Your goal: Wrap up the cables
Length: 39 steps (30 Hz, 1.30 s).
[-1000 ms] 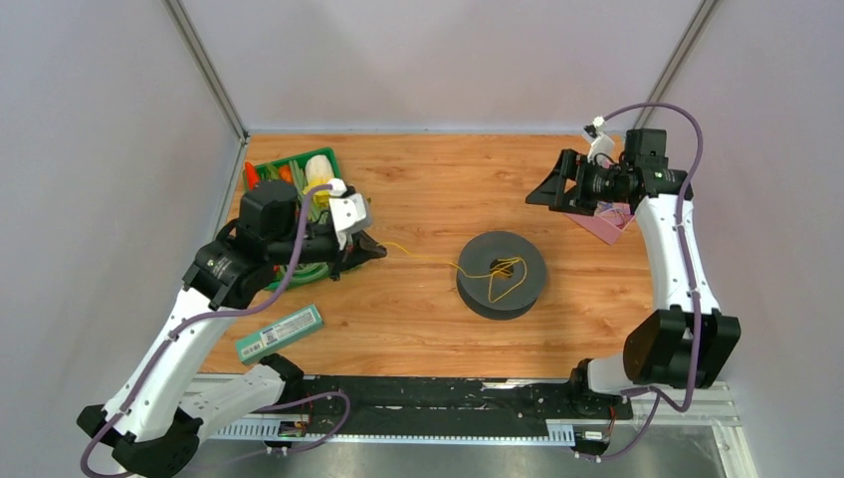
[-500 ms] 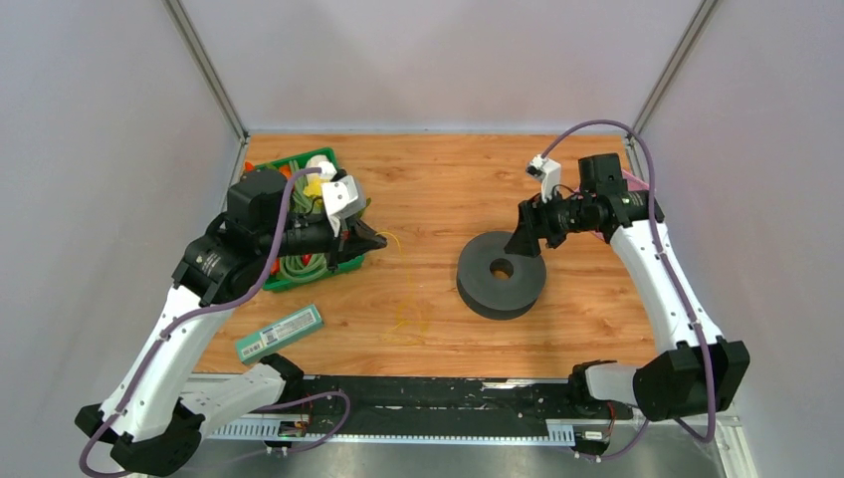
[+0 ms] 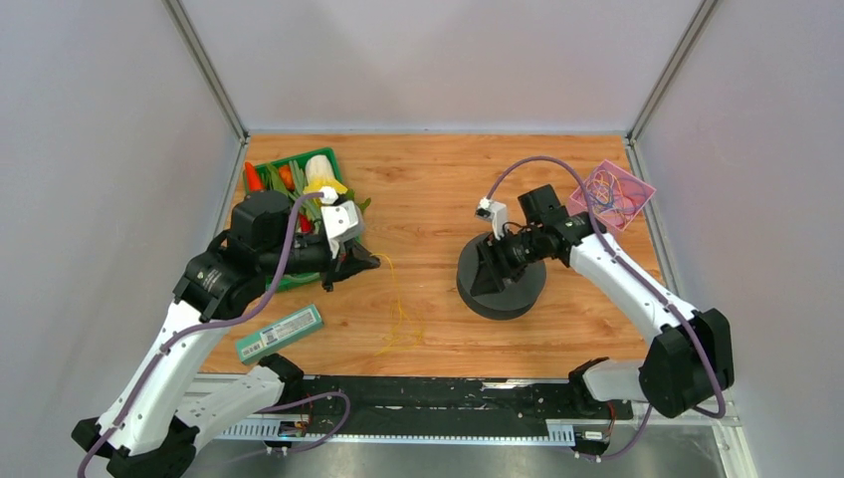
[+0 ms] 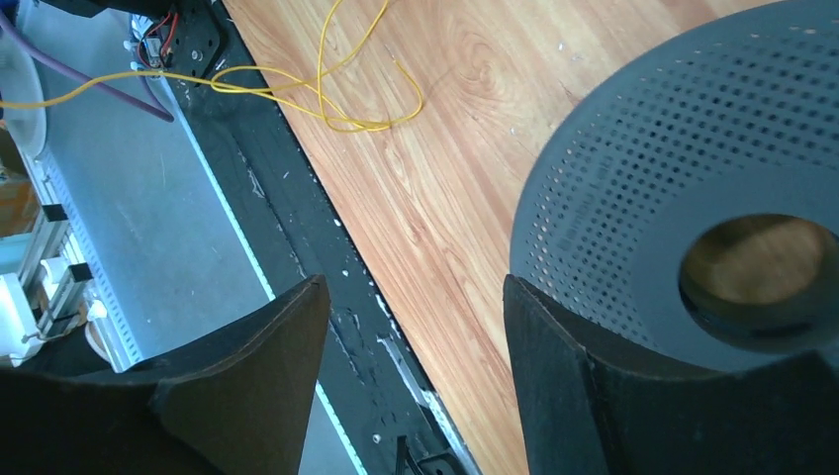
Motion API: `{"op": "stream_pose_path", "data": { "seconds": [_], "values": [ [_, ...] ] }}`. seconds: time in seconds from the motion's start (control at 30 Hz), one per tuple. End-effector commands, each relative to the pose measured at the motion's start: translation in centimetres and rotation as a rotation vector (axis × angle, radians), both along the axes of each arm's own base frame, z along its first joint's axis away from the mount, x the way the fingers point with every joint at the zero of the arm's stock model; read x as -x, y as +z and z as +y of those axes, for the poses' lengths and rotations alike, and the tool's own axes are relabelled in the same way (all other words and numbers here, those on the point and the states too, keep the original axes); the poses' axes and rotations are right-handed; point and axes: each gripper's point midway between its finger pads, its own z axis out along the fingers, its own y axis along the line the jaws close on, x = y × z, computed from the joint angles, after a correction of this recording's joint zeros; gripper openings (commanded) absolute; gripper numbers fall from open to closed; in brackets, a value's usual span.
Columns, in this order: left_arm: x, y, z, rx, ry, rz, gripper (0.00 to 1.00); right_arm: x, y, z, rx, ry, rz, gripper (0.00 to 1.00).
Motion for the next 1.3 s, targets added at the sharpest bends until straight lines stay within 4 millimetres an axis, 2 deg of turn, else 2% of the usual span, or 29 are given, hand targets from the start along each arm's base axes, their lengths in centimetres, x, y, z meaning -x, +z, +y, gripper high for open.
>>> {"op": "stream_pose_path", "data": {
  "seconds": [0.0,0.13,0.3,0.43,0.9,0.97,1.03,1.13,1.17,1.27],
  "values": [
    [1.6,-0.1,0.5,0.007,-0.056,-0.049,0.0,-0.9,-0.5,3.9,-0.064,0.021,-0.006,0.66],
    [2.3,-1.2,0.9,-0.021,-0.078,-0.037,0.0,-1.3,-1.7,7.5,-0.05,0.039,-0.027,0.57],
    [2.9,-1.8,1.1,-0.039,-0.102,-0.026,0.0,-1.3,-4.5,10.6,0.003,0.08,-0.049,0.56],
    [2.8,-1.7,1.0,-0.036,-0.107,-0.032,0.0,-1.2,-7.4,11.7,0.055,0.092,-0.022,0.59],
    [2.7,-1.9,0.8,-0.022,-0.108,-0.037,0.0,-0.2,-11.3,15.8,0.109,0.176,-0.016,0.6],
    [2.8,-2.0,0.9,-0.022,-0.106,-0.041,0.0,0.1,-12.2,15.8,0.132,0.193,-0.014,0.57],
    [2.8,-2.1,1.0,-0.025,-0.096,-0.04,0.0,0.2,-12.9,15.6,0.156,0.203,-0.011,0.4],
    [2.4,-2.4,1.6,-0.047,-0.042,-0.033,0.0,-0.1,-12.0,14.2,0.186,0.212,-0.003,0.05],
    [2.3,-2.6,1.9,-0.055,-0.022,-0.028,0.0,-0.5,-10.9,13.5,0.186,0.202,0.0,0.0],
    [1.2,-3.1,3.0,-0.09,0.078,-0.019,0.0,-2.3,-5.1,10.9,0.127,0.139,-0.043,0.0]
  ]
}}
